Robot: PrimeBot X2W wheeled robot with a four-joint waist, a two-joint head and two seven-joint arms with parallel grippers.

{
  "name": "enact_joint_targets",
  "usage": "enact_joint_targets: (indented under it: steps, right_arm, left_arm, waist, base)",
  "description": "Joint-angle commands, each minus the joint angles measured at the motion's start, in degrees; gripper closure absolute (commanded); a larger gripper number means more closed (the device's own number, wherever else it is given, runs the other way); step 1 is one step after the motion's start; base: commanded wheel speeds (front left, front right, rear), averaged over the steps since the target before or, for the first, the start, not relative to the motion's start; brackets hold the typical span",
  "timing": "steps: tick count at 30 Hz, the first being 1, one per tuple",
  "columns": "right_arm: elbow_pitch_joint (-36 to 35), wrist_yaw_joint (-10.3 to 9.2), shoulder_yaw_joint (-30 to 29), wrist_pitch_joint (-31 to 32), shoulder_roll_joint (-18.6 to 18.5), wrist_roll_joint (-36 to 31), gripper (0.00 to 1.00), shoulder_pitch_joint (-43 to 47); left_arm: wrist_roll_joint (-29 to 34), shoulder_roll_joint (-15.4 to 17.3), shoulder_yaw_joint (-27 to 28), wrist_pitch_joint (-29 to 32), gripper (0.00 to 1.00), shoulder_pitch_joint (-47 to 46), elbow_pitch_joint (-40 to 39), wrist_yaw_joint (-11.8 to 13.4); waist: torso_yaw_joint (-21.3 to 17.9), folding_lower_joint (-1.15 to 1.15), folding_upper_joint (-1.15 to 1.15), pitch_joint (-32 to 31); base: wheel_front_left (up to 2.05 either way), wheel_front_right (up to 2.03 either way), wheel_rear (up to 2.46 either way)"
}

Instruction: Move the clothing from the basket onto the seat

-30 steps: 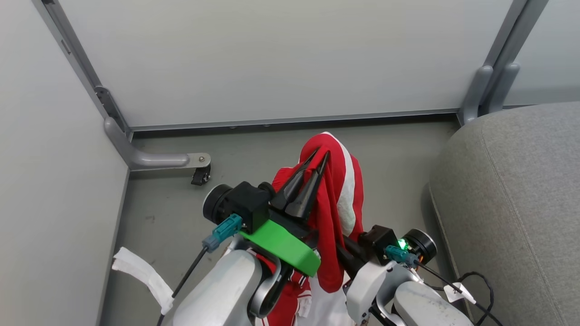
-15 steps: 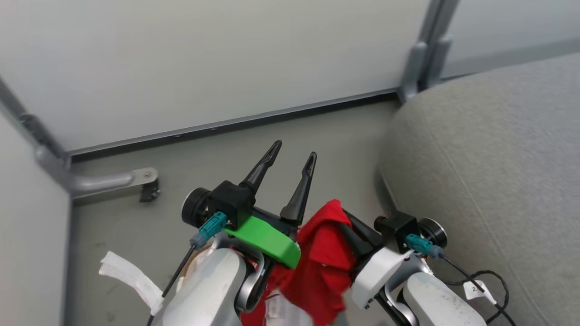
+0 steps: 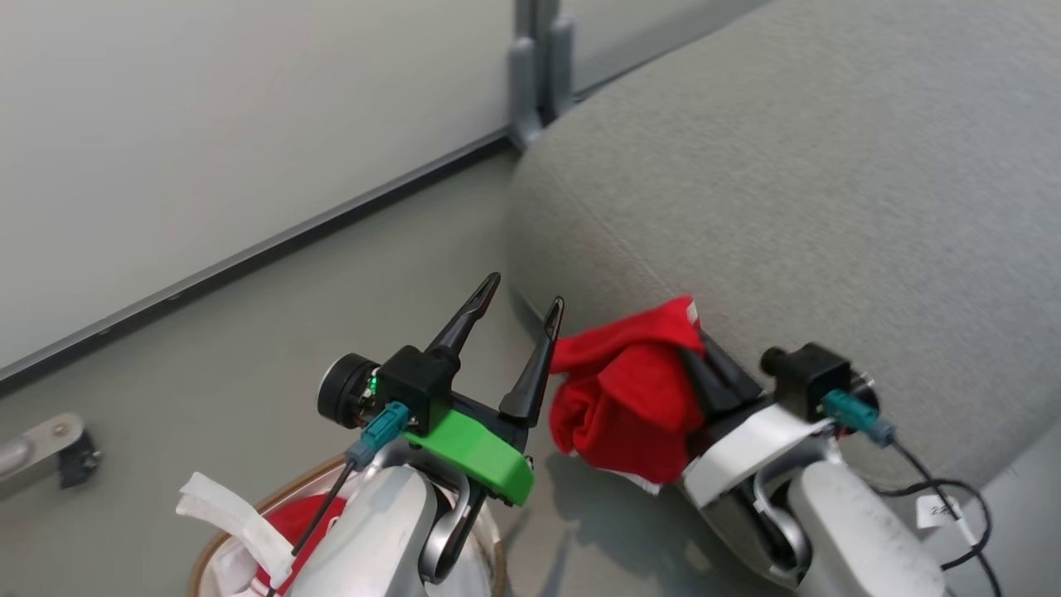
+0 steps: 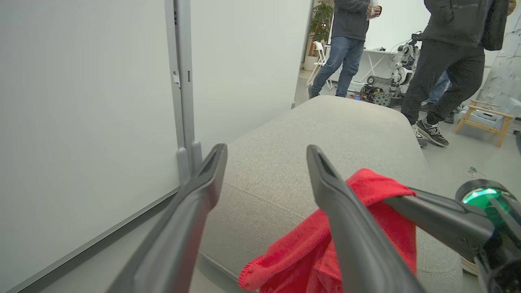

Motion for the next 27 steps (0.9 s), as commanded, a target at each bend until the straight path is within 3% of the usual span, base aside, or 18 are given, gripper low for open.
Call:
enact_joint_targets:
  steps: [1, 11, 21, 27]
  right_arm:
    - [-1.1, -0.08, -0.9, -0.1, -0.9, -0.9, 1.0, -1.8]
    - [-1.1, -0.08, -6.2, -0.1, -9.8, -3.5, 1.0, -18.7]
    - [5.7, -0.08, -14.6, -0.1, -21.7, -8.7, 1.0, -37.0]
    - [10.7, -0.08, -19.8, -0.1, -25.3, -12.6, 1.0, -44.5]
  left_arm:
    - [-0.1, 0.3, -0.2, 0.0, 0.0, -0.3, 0.3, -0.4]
    - [2.4, 0.4, 0.1, 0.0, 0.0, -1.2, 2.7, -1.2]
    - [5.7, 0.3, -1.4, 0.0, 0.0, -5.7, 2.1, -1.4]
    - [6.1, 0.3, -3.3, 0.0, 0.0, -8.9, 1.8, -1.4]
  waist:
    - [-7.4, 0.0, 0.0, 4.3]
    - [-7.1, 0.0, 0.0, 12.2]
    - [2.3, 0.0, 0.0, 22.9]
    - [6.4, 0.0, 0.0, 27.5]
  base:
    - [0.0, 0.0, 0.0]
    - [0.0, 0.0, 0.0]
    - [0.0, 0.0, 0.0]
    - [0.0, 0.0, 0.0]
